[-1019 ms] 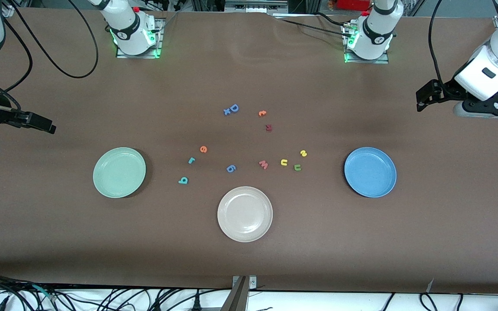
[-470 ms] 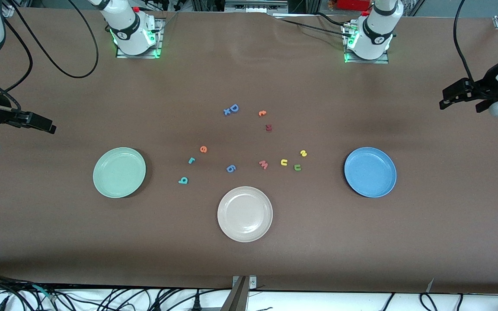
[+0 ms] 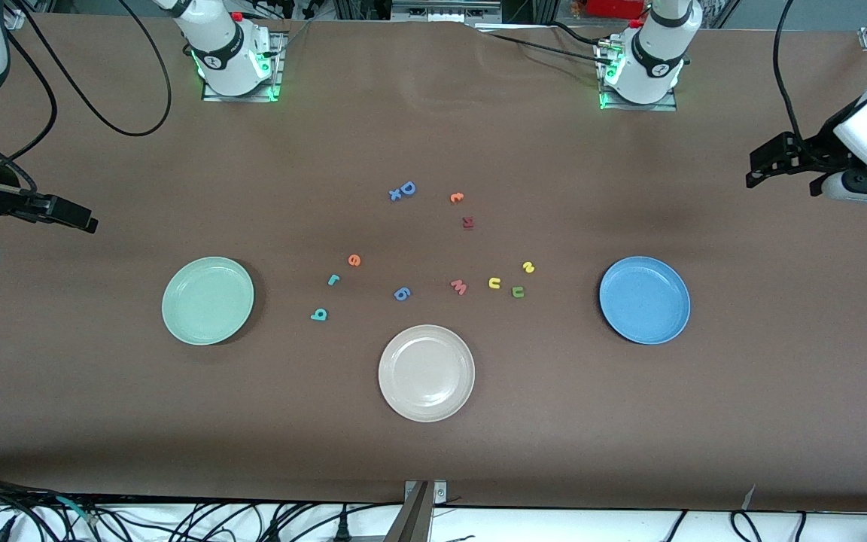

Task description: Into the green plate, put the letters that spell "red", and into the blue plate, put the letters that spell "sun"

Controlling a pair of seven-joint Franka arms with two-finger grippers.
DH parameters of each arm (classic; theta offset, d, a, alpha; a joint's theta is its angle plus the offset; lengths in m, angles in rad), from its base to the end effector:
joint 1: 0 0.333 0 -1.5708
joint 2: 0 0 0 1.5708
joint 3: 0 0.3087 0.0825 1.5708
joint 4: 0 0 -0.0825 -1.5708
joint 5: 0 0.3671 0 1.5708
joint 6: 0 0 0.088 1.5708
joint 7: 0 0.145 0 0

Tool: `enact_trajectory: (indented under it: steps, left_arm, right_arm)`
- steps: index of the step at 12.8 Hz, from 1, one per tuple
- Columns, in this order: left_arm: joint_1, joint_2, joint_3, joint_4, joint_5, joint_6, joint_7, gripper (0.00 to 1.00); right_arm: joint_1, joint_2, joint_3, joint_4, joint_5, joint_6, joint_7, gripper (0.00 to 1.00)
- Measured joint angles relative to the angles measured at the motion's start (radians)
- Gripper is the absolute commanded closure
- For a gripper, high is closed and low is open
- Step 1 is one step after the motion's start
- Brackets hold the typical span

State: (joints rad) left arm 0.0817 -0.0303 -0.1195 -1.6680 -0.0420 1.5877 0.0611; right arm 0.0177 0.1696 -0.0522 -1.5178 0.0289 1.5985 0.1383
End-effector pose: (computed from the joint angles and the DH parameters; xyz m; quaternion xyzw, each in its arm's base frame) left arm 0.5250 -0.0266 0.5526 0.9983 -0.0485 -0.0249 0.0195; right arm 0.5822 -0.0140 0.5105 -0.9952 0.0871 0.0448 0.0077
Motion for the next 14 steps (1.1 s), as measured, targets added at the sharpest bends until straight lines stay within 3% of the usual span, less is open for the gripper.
enact_trajectory:
  steps: [2, 14]
  left_arm:
    - [0.0, 0.0, -0.025, 0.001, 0.026, 0.0, -0.017, 0.0]
    - [0.002, 0.0, -0.027, 0.001, 0.031, 0.0, -0.024, 0.0]
  right_arm:
    - [0.0, 0.0, 0.0, 0.0, 0.0, 0.0, 0.0, 0.0]
    - [0.0, 0.0, 0.0, 0.0, 0.0, 0.0, 0.0, 0.0]
